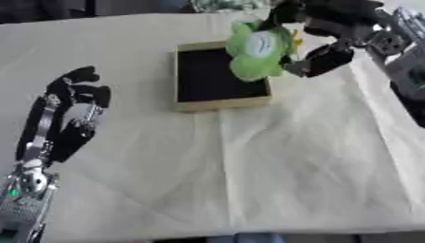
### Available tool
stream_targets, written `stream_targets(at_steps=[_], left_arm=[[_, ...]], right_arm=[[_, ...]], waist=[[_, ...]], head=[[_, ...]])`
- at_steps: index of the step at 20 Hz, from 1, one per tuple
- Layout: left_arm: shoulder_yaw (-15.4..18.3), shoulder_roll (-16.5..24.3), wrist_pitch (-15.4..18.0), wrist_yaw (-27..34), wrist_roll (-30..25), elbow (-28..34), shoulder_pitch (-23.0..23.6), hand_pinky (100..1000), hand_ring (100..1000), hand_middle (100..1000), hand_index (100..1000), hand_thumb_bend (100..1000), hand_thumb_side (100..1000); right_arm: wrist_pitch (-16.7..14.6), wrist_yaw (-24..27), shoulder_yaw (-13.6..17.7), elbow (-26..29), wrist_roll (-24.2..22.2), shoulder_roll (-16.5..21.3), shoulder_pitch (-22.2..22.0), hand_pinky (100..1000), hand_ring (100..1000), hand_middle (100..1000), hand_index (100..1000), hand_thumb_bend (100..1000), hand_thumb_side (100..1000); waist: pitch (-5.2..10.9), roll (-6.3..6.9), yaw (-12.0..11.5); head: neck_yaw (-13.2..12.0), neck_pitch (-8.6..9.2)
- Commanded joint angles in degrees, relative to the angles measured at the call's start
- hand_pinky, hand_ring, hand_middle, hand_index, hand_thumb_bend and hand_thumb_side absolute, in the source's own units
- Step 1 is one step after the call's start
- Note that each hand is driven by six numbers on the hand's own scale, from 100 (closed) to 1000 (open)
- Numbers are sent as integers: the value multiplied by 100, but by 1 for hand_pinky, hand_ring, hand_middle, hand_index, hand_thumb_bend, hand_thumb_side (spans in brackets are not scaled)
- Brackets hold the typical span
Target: Pick up objects on the table and place them in the box.
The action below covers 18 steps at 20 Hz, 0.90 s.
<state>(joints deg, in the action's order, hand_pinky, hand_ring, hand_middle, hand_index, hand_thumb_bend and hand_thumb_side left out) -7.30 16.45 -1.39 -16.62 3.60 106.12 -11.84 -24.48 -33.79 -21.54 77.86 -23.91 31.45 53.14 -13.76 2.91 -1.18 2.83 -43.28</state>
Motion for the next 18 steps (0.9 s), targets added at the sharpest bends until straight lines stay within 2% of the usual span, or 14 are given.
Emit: stream_targets(at_steps=[1,10,18], left_arm=[[-36,14,10,47,-73,147,-105,709,719,734,864,382,734],[-126,-28,21,94,-187,173,-186,709,719,734,864,383,733],[-152,-47,31,109,-222,170,-207,709,718,734,864,385,734]], right_arm=[[9,-286,188,-387,60,-133,202,794,645,470,588,100,100],[-213,-1014,461,-1547,353,-821,469,791,647,483,602,100,100],[-341,-1499,609,-2215,482,-1237,517,791,653,512,630,100,100]], waist=[[83,2,-63],[102,9,-287],[111,-5,-369]], head=[[128,8],[359,-52],[409,-83]])
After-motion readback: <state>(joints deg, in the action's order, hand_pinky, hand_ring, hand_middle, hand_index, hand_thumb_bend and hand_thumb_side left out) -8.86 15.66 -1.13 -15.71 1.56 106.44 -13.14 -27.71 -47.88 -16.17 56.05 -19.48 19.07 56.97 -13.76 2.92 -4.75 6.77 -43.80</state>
